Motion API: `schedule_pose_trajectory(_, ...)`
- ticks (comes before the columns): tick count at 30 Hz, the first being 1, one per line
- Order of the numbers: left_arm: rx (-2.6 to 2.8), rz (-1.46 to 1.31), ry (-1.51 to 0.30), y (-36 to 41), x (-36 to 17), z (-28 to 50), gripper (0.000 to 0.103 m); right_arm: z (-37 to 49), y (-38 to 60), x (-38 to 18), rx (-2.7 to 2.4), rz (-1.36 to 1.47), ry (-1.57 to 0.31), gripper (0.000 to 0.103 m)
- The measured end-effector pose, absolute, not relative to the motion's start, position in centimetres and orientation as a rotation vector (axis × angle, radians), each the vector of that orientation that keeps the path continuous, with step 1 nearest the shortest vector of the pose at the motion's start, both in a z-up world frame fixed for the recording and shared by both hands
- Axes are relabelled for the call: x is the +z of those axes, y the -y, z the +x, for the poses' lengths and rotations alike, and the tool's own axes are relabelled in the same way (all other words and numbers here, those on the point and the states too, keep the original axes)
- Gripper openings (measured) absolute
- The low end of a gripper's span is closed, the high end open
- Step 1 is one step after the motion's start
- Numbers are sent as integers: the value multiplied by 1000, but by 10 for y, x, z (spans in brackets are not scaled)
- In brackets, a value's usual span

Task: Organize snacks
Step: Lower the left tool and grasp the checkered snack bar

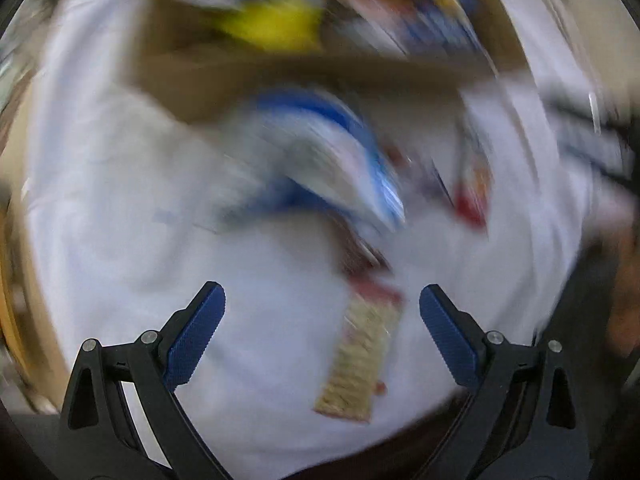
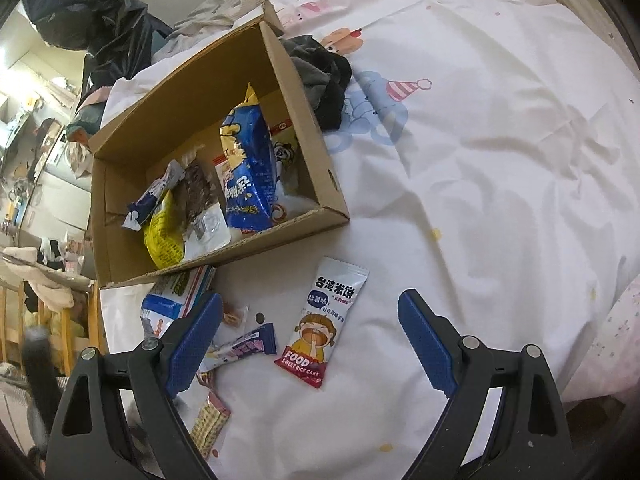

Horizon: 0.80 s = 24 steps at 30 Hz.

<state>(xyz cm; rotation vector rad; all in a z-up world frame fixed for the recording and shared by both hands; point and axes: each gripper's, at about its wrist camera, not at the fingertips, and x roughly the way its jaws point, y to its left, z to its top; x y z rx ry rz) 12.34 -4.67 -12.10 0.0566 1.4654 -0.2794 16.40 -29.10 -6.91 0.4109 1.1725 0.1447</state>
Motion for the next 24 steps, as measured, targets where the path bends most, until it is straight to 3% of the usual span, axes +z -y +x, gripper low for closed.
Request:
schedule_pose_trajectory(3,-319,195,-1505,72,-138,109,95,166,290,-70,145,415,-1178,92)
schedule_pose_trajectory(5,-321,234,-1529,78,-145,105,85,167,290,-69,146,414,-1177,92)
schedule_pose_trajectory(8,-321,253,-1561,80,-151,101,64,166,290,-70,144,408,-1175,92)
schedule_pose_trajectory(11,-351,255,-1558,83,-148,97,22,166,291,-69,140,410,-1173,92)
schedule_pose_trajectory(16,-432,256,-1529,94,-127,92,22,167,292,-70,132,406,-1180,92)
schedule_pose_trajectory(24,-459,162,-1236,86,-45,97,22,168,292,-78,106,394,-1210,92)
